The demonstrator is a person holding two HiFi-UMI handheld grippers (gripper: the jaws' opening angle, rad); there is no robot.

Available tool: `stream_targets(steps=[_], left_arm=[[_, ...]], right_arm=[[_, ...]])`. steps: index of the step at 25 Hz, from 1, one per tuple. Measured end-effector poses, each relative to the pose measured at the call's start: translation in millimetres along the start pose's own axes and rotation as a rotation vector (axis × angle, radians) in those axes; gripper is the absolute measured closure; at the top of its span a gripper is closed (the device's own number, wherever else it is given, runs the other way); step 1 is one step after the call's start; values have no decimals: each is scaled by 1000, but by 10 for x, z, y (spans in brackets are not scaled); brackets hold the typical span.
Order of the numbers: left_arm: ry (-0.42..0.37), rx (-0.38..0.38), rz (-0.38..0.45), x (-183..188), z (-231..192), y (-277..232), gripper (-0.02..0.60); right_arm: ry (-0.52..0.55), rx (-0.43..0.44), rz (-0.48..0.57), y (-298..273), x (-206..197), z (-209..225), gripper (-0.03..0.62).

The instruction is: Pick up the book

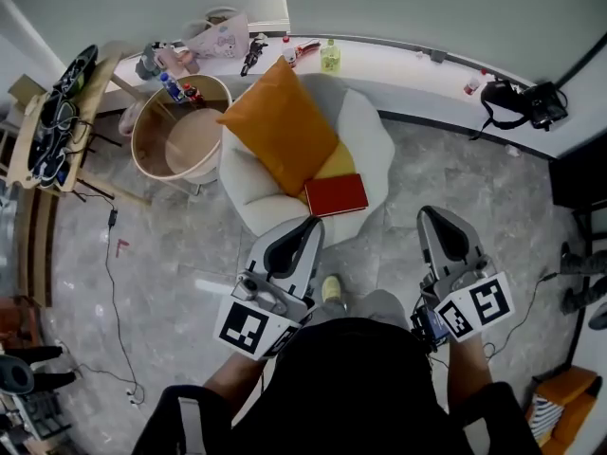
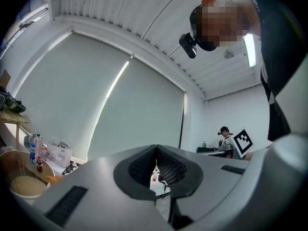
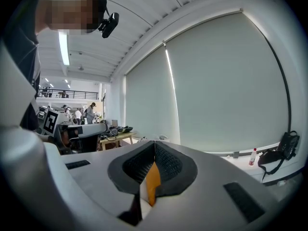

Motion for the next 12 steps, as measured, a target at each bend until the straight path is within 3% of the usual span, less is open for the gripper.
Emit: stream_targets(steps=[7, 12], left_arm=[[-18, -31, -50, -141, -32, -55, 568], [-27, -9, -57, -133, -67, -106, 568]], right_arm=[[-30, -43, 33, 16, -23, 120, 579], [-18, -42, 33, -3, 24, 171, 579]])
Point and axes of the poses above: the fingertips, and each gripper's own axes: y backward along the fingers, z to its right, x out of its top, the point moved 4 cm from there along y, backward along the fingers, and after that the axes turned 12 degrees about -y, right-handed, at the moved point
